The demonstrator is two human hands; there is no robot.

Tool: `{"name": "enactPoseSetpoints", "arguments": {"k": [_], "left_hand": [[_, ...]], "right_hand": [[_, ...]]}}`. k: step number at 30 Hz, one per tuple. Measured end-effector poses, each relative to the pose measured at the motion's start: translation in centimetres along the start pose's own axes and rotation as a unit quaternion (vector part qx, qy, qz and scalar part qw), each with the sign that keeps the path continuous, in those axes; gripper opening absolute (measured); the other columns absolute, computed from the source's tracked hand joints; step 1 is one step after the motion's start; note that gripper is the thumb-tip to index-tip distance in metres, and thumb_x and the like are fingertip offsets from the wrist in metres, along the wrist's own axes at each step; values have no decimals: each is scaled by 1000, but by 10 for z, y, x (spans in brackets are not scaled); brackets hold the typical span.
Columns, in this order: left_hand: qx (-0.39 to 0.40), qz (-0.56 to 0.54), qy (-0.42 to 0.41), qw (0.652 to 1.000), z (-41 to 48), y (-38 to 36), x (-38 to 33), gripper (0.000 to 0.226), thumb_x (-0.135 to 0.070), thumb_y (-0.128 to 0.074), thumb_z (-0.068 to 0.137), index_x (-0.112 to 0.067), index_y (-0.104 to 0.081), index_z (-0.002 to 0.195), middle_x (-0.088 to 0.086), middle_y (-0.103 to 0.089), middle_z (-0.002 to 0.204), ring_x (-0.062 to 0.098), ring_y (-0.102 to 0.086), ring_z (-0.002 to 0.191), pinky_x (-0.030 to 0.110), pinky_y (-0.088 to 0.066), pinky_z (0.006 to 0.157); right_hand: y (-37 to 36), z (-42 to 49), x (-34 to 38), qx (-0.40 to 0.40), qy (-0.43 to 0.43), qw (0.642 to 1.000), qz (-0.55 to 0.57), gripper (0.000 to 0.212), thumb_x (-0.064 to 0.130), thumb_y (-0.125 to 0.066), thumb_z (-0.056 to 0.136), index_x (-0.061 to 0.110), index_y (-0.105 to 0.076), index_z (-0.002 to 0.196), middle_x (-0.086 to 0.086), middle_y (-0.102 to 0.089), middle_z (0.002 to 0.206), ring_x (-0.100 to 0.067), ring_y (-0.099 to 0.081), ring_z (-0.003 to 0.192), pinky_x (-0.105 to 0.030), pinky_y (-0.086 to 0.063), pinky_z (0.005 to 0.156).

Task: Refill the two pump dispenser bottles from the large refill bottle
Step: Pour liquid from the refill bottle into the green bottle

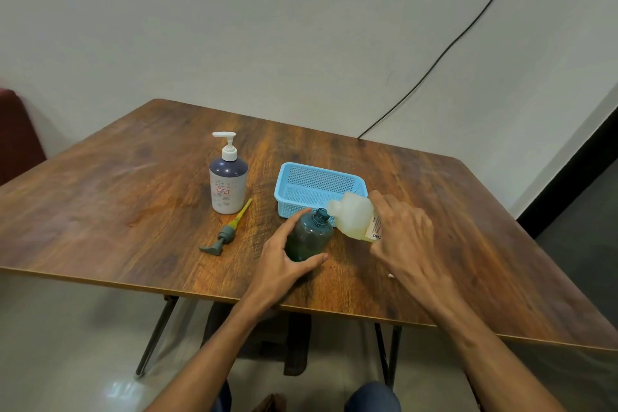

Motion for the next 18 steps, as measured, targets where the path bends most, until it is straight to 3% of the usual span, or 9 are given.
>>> {"name": "enactPoseSetpoints", "arguments": {"k": [5, 13, 18], "left_hand": [[3, 1, 3, 1000, 0, 0, 1, 85, -33, -88, 77, -41, -43, 148, -21, -51, 147, -6, -45, 136, 5, -38, 103], [-1, 4, 6, 1000, 0, 0, -1, 82, -34, -88, 77, -58, -40, 138, -37, -47, 137, -13, -43, 132, 5, -38, 101], [4, -3, 7, 1000, -1, -1, 1, 85, -34, -88, 77, -45, -42, 148, -28, -49, 144, -6, -44, 136, 16, -40, 108]], "right_hand": [[3, 1, 1, 6, 2, 1000, -10, 82, 19, -87, 60, 14, -53, 135, -10, -67, 118, -31, -65, 102, -42, -51, 82], [7, 1, 1, 8, 2, 1000, -27, 81, 16, -86, 58, 15, -54, 132, -9, -68, 113, -32, -66, 98, -42, -50, 79], [8, 1, 2, 9, 4, 999, -31, 81, 17, -84, 60, 15, -53, 134, -9, -67, 114, -32, -66, 99, -41, -49, 81]]}}
Point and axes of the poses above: each hand's wrist, its own z-axis towards the middle knuckle, its own y-axis out of the back of the hand, x = y × z, the point moved 5 cm from there along z, towards the middle knuckle
